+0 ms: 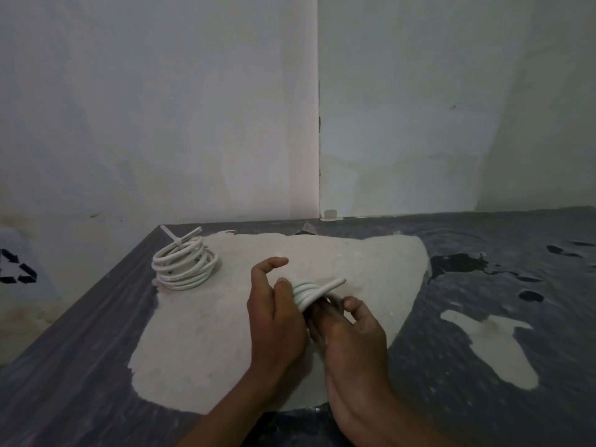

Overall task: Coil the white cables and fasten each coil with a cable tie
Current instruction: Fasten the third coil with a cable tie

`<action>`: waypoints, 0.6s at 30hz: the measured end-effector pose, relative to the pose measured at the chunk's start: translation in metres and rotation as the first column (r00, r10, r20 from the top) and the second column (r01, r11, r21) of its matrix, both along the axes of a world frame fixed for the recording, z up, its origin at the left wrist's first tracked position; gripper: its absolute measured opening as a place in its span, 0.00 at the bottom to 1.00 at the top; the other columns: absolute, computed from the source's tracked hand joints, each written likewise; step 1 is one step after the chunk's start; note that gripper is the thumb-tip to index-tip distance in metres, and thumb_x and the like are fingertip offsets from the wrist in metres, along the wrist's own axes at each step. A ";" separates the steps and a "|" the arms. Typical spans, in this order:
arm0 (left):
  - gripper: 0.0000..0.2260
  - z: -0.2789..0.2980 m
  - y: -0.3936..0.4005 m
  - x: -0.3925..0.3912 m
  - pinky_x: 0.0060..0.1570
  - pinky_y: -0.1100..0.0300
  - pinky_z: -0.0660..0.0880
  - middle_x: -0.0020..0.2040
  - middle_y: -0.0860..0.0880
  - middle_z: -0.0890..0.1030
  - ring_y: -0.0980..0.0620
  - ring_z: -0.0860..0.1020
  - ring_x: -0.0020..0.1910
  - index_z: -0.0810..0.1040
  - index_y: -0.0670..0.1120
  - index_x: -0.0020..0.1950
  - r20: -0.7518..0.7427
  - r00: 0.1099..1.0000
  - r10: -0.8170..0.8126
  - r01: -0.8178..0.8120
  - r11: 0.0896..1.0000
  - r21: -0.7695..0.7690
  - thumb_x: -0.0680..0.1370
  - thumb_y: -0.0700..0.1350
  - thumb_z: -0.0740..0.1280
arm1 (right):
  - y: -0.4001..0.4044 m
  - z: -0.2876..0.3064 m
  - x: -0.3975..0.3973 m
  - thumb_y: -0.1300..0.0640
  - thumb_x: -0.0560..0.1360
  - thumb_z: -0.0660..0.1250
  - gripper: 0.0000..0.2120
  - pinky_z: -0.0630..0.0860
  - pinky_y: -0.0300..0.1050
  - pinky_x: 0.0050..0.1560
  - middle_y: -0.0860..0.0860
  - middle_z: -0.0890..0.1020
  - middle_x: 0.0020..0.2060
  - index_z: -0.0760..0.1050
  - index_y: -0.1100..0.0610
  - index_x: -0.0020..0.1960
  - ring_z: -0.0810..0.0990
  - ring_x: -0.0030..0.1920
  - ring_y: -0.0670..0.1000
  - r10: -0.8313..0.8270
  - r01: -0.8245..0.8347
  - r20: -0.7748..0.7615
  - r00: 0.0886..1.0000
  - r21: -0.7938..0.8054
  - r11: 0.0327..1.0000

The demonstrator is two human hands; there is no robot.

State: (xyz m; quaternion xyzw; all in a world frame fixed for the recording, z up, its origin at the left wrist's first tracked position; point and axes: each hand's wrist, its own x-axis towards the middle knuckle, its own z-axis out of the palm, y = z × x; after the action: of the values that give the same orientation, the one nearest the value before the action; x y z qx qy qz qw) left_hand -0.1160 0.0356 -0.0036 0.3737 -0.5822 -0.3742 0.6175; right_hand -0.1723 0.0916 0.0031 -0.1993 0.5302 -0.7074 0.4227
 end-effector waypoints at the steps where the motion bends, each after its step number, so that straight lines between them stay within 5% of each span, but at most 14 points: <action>1: 0.12 0.001 -0.001 0.000 0.27 0.67 0.70 0.34 0.47 0.74 0.59 0.72 0.28 0.72 0.52 0.56 -0.005 1.000 0.012 -0.012 1.000 0.011 0.81 0.37 0.55 | 0.000 0.000 0.000 0.59 0.73 0.72 0.09 0.81 0.52 0.54 0.52 0.86 0.45 0.77 0.51 0.53 0.84 0.47 0.53 0.003 -0.003 0.009 1.000 -0.018 1.000; 5: 0.15 0.005 -0.002 -0.002 0.28 0.69 0.70 0.37 0.57 0.78 0.61 0.72 0.29 0.71 0.50 0.63 -0.006 1.000 0.003 -0.003 0.999 0.050 0.81 0.37 0.54 | 0.002 0.001 0.000 0.60 0.73 0.72 0.11 0.81 0.54 0.53 0.53 0.86 0.47 0.76 0.53 0.54 0.85 0.48 0.53 -0.007 0.008 0.009 1.000 -0.051 0.999; 8: 0.16 0.007 -0.003 -0.002 0.45 0.66 0.76 0.52 0.68 0.76 0.65 0.75 0.44 0.69 0.47 0.68 0.034 0.999 -0.003 -0.001 0.993 0.116 0.81 0.40 0.54 | 0.001 0.001 0.002 0.62 0.73 0.73 0.11 0.80 0.57 0.55 0.54 0.86 0.47 0.76 0.52 0.52 0.84 0.49 0.55 -0.043 0.043 0.009 0.999 -0.053 0.998; 11: 0.17 0.008 -0.004 -0.002 0.65 0.55 0.69 0.71 0.55 0.68 0.57 0.69 0.62 0.68 0.46 0.71 0.104 0.995 0.002 -0.018 0.988 0.155 0.82 0.41 0.54 | 0.000 0.000 0.003 0.61 0.73 0.72 0.11 0.81 0.53 0.54 0.54 0.85 0.47 0.76 0.51 0.53 0.84 0.49 0.54 -0.067 0.067 0.010 0.998 -0.046 0.997; 14: 0.17 0.005 -0.007 -0.002 0.65 0.61 0.63 0.72 0.52 0.67 0.55 0.66 0.66 0.68 0.44 0.71 0.117 0.993 -0.014 -0.008 0.983 0.185 0.82 0.44 0.53 | -0.001 -0.001 0.003 0.62 0.73 0.72 0.10 0.82 0.48 0.50 0.55 0.85 0.46 0.76 0.52 0.52 0.84 0.48 0.54 -0.078 0.079 0.024 0.997 -0.046 0.996; 16: 0.21 0.004 -0.008 -0.003 0.67 0.47 0.67 0.70 0.43 0.70 0.42 0.70 0.66 0.70 0.40 0.68 0.122 0.992 -0.033 0.007 0.979 0.205 0.80 0.50 0.54 | -0.002 -0.001 0.004 0.63 0.74 0.71 0.09 0.81 0.46 0.46 0.54 0.86 0.45 0.76 0.52 0.50 0.84 0.47 0.53 -0.081 0.082 0.024 0.996 -0.043 0.996; 18: 0.23 0.000 -0.011 -0.003 0.58 0.36 0.72 0.60 0.32 0.73 0.32 0.72 0.57 0.71 0.33 0.60 0.115 0.993 -0.022 -0.002 0.979 0.204 0.77 0.51 0.54 | -0.002 -0.001 0.004 0.64 0.74 0.71 0.08 0.80 0.44 0.44 0.54 0.86 0.43 0.76 0.53 0.47 0.84 0.46 0.53 -0.088 0.089 0.023 0.996 -0.043 0.995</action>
State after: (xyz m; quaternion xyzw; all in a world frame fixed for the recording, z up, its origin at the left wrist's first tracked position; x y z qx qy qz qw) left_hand -0.1186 0.0248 -0.0032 0.4533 -0.5777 -0.4123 0.5392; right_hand -0.1678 0.0898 0.0024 -0.1775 0.5183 -0.7390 0.3922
